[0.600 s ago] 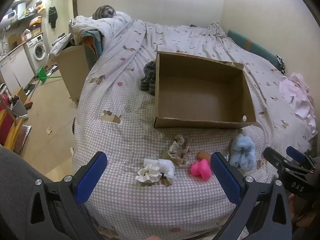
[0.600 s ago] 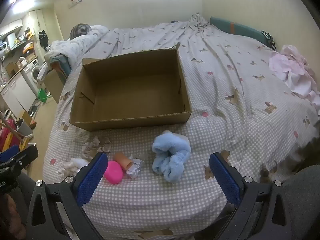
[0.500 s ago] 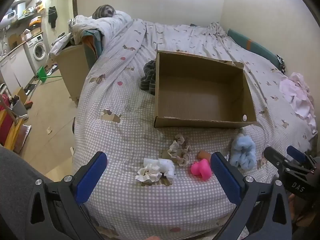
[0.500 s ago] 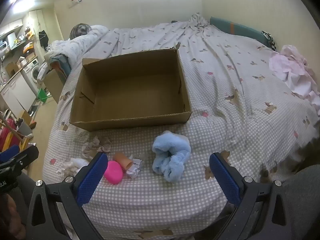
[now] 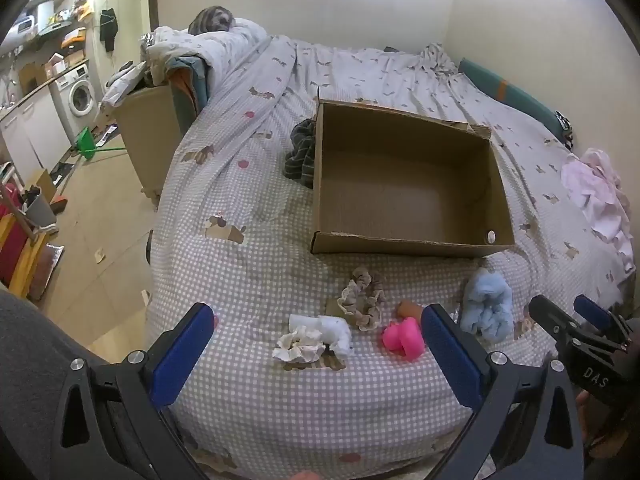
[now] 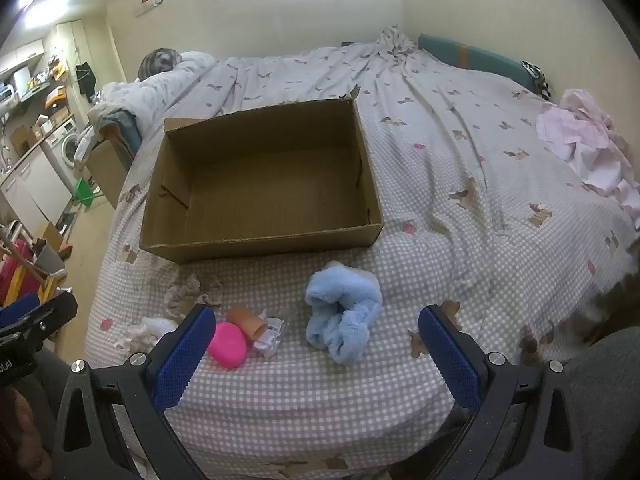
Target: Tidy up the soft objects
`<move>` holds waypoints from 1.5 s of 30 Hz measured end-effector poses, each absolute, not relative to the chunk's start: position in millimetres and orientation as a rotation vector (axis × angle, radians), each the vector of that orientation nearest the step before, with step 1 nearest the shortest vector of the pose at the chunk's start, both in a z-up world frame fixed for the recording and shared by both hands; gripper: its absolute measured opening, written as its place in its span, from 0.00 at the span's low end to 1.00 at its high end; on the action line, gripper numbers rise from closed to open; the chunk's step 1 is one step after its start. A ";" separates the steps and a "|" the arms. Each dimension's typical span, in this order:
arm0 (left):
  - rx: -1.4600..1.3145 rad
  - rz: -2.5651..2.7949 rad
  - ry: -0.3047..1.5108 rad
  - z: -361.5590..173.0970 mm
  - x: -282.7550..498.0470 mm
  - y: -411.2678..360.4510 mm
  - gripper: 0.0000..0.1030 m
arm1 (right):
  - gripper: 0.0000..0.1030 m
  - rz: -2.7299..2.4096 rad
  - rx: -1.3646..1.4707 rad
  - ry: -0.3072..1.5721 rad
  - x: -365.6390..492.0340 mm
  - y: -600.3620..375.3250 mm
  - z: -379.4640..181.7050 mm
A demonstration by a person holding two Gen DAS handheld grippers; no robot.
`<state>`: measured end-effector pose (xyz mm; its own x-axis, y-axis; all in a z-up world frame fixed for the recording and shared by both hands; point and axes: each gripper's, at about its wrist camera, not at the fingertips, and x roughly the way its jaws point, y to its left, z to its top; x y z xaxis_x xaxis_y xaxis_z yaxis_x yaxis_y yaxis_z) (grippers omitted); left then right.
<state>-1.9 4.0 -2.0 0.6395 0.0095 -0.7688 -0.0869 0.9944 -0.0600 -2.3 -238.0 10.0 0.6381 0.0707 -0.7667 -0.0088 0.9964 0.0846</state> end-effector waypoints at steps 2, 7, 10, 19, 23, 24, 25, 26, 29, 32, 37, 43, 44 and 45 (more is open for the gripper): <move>-0.092 0.061 0.876 -0.7 0.2 1.5 1.00 | 1.00 0.042 0.072 0.879 -2.9 -238.9 9.8; -0.091 0.069 0.878 -0.5 1.6 0.8 1.00 | 1.00 0.036 0.082 0.879 -3.0 -240.7 12.4; -0.090 0.073 0.876 0.7 1.1 0.8 1.00 | 1.00 0.035 0.084 0.881 -3.5 -241.5 12.9; -0.090 0.076 0.867 4.9 -1.0 1.0 1.00 | 1.00 0.015 0.095 0.885 -3.6 -244.6 14.9; -0.084 0.076 0.865 6.9 -1.5 0.7 1.00 | 1.00 0.015 0.095 0.883 -4.5 -244.2 15.5; -0.082 0.078 0.863 7.2 -2.1 0.7 1.00 | 1.00 0.016 0.096 0.882 -4.4 -244.0 15.8; -0.081 0.080 0.863 7.7 -2.3 1.2 1.00 | 1.00 0.015 0.096 0.882 -4.6 -243.7 15.8; -0.084 0.081 0.865 7.7 -2.2 1.6 1.00 | 1.00 0.015 0.097 0.882 -4.8 -243.5 16.1; -0.086 0.084 0.864 7.0 -2.8 1.8 1.00 | 1.00 0.013 0.097 0.884 -4.9 -243.2 17.0; -0.086 0.082 0.864 7.0 -3.2 1.6 1.00 | 1.00 0.013 0.095 0.884 -4.6 -243.8 17.2; -0.082 0.083 0.865 5.7 -2.5 1.2 1.00 | 1.00 0.013 0.095 0.886 -4.0 -243.7 17.2; -0.081 0.083 0.870 4.6 -2.1 0.7 1.00 | 1.00 0.013 0.095 0.885 -4.5 -244.0 16.8; -0.081 0.082 0.870 4.6 -2.4 0.7 1.00 | 1.00 0.013 0.095 0.885 -4.5 -244.0 16.8; -0.080 0.082 0.870 4.0 -1.9 0.3 1.00 | 1.00 0.014 0.095 0.886 -4.3 -243.9 16.3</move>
